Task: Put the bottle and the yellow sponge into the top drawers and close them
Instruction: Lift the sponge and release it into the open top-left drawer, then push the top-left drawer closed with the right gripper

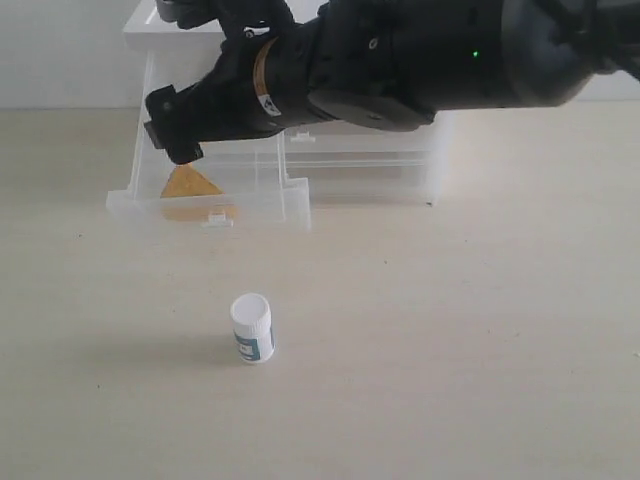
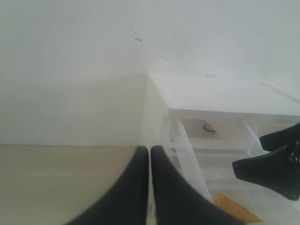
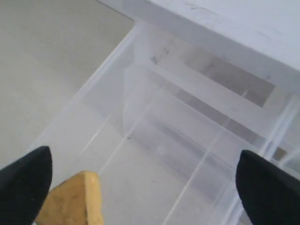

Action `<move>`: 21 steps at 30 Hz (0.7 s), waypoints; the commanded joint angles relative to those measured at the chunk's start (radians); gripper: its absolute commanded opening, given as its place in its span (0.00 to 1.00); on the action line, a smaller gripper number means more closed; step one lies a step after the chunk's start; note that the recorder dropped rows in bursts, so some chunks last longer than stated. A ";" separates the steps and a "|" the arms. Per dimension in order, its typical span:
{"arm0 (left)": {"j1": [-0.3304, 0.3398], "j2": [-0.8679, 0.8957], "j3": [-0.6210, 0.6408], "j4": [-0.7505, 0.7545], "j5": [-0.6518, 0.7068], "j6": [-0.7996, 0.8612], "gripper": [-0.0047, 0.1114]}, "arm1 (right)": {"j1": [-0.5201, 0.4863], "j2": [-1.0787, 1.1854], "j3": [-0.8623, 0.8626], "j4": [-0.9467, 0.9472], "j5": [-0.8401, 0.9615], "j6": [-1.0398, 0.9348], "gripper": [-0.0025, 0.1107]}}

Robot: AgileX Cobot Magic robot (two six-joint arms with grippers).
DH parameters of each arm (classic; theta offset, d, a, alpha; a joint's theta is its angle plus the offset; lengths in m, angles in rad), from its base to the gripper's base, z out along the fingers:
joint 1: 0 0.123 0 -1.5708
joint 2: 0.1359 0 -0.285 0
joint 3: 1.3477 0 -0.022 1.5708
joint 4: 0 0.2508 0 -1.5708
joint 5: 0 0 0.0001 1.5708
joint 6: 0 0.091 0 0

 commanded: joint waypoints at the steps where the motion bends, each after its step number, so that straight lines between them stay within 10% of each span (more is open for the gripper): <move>1: 0.002 -0.007 0.003 -0.007 0.002 -0.010 0.07 | 0.046 -0.096 -0.007 0.022 0.162 -0.067 0.64; 5: 0.002 -0.007 0.003 -0.007 0.002 -0.010 0.07 | 0.148 -0.185 0.032 0.073 0.298 -0.154 0.04; 21: 0.002 -0.007 0.015 -0.007 -0.030 -0.010 0.07 | 0.228 -0.024 0.196 -0.161 0.120 -0.059 0.02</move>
